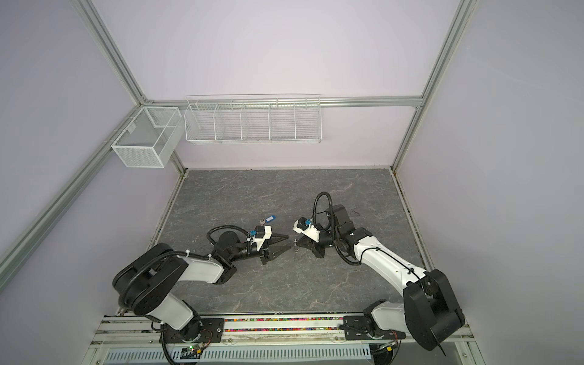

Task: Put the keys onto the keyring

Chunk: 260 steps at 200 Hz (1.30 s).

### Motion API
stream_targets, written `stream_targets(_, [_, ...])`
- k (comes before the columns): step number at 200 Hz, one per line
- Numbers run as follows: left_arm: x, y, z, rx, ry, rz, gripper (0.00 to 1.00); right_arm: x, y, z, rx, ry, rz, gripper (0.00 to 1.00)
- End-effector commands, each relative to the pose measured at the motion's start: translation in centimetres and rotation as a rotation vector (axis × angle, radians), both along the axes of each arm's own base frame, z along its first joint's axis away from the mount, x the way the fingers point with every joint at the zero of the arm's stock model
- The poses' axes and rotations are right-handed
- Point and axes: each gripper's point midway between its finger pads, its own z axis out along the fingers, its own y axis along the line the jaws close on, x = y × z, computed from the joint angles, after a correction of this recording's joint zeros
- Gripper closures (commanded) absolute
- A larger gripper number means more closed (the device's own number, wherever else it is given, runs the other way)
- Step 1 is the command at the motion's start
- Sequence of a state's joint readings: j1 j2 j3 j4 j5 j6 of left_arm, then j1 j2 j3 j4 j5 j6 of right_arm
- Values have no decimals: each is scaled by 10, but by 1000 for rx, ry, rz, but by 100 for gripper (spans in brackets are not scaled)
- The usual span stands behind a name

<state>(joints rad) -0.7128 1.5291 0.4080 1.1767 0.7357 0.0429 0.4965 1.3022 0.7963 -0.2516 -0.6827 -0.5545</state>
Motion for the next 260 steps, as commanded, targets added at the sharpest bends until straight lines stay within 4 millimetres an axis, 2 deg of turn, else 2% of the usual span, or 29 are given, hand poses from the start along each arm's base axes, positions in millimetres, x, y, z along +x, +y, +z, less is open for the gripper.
stream_targets(1, [5,5,-3,142,-84,48,61,-4,-4,-5,-72,26,-3,93])
stream_targets(32, [-2,12,-6,335,-171,15,67,-5,-2,-10,-121,51,-5,93])
stream_targets(36, [-2,13,-7,346,-178,15,68,-5,-2,-12,-128,56,-9,93])
stream_targets(38, [-2,13,-7,349,-180,17,68,-1,0,-4,-120,39,-12,93])
stream_targets(43, [-1,12,-7,353,-180,22,68,1,1,-2,-121,32,-17,93])
stream_targets(83, [-6,-1,-17,402,-233,43,69,5,4,0,-165,40,-54,93])
stream_targets(158, [5,-7,-17,415,-317,205,68,5,6,0,-173,-11,-88,93])
stream_targets(225, [13,-12,-20,435,-324,281,77,6,9,8,-143,-71,-87,93])
stream_targets(260, [17,-15,-18,430,-340,334,76,3,11,7,-139,-59,-70,93])
